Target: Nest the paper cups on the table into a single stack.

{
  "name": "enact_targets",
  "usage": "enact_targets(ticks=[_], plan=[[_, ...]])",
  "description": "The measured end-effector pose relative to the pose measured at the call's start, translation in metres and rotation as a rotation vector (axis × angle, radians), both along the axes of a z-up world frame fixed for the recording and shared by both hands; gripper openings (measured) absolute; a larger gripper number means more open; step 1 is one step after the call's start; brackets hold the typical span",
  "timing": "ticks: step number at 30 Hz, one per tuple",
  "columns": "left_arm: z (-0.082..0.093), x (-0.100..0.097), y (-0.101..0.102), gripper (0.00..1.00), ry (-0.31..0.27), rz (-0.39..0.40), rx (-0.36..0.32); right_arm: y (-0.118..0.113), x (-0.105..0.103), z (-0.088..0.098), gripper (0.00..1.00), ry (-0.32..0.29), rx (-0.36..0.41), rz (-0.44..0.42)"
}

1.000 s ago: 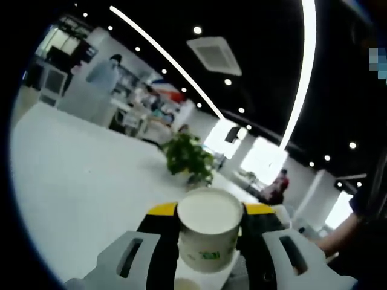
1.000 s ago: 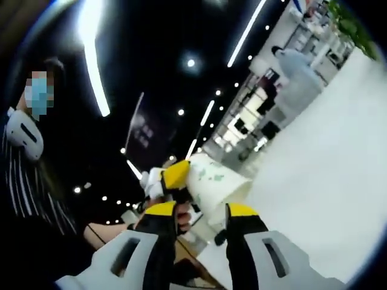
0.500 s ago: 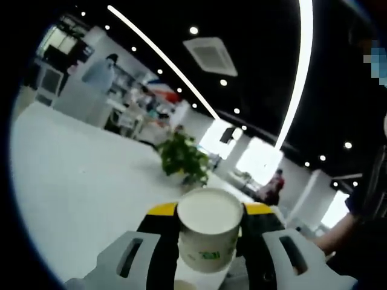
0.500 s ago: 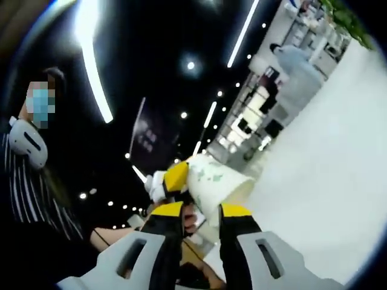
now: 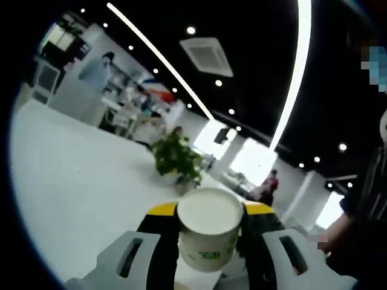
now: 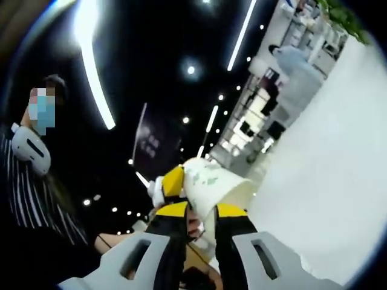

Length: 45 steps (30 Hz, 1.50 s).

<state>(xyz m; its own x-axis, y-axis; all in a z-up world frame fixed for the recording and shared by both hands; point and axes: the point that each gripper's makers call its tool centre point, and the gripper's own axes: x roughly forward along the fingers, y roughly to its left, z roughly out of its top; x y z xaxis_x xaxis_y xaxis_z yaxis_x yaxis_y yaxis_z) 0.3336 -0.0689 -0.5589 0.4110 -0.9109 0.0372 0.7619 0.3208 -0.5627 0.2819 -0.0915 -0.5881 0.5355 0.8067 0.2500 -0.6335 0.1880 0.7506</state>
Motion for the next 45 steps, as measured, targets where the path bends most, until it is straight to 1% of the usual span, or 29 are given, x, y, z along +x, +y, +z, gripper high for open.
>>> enact_targets(ticks=[4,9,12,13,15,16,18,22,29,32,34,35,41,44,45], plan=[[0.001,-0.003,-0.002,0.38,0.004,-0.018,-0.004,0.0,0.0,0.001,0.13,-0.001,0.006,0.004],[0.003,-0.004,-0.003,0.38,0.011,-0.027,-0.017,-0.002,0.0,0.003,0.08,-0.011,0.003,0.003],[0.003,-0.004,-0.004,0.38,0.003,-0.027,-0.017,-0.003,0.0,0.005,0.07,-0.056,-0.036,-0.019],[0.003,-0.005,-0.004,0.38,0.002,-0.027,-0.021,-0.003,0.0,0.005,0.06,-0.053,-0.029,-0.015],[0.004,-0.006,-0.003,0.38,0.011,-0.031,-0.041,-0.004,-0.003,0.008,0.04,-0.024,0.017,0.016],[0.004,-0.006,-0.003,0.38,0.013,-0.034,-0.047,-0.005,-0.003,0.008,0.03,-0.023,0.024,0.02],[0.004,-0.007,-0.002,0.38,0.017,-0.041,-0.052,-0.004,-0.004,0.01,0.02,-0.028,0.029,0.027],[0.004,-0.009,-0.001,0.38,0.016,-0.049,-0.049,-0.003,-0.008,0.014,0.0,-0.02,0.063,0.058],[0.004,-0.01,0.001,0.4,0.01,-0.053,-0.06,0.002,-0.014,0.018,0.0,-0.047,0.07,0.081],[0.004,-0.012,0.001,0.4,-0.023,-0.055,-0.048,0.003,-0.015,0.018,0.0,-0.049,0.069,0.088],[0.008,-0.014,0.001,0.41,-0.076,-0.059,-0.039,0.004,-0.017,0.02,0.0,-0.061,0.063,0.089],[0.008,-0.015,0.001,0.41,-0.104,-0.059,-0.024,0.003,-0.017,0.019,0.0,-0.064,0.059,0.088],[0.005,-0.017,-0.003,0.44,-0.165,-0.065,0.033,0.003,-0.019,0.021,0.0,-0.067,0.057,0.094],[0.002,-0.017,-0.004,0.46,-0.221,-0.06,0.081,0.003,-0.019,0.02,0.0,-0.068,0.052,0.092],[0.002,-0.017,-0.004,0.46,-0.223,-0.061,0.081,0.003,-0.018,0.02,0.0,-0.067,0.052,0.092]])
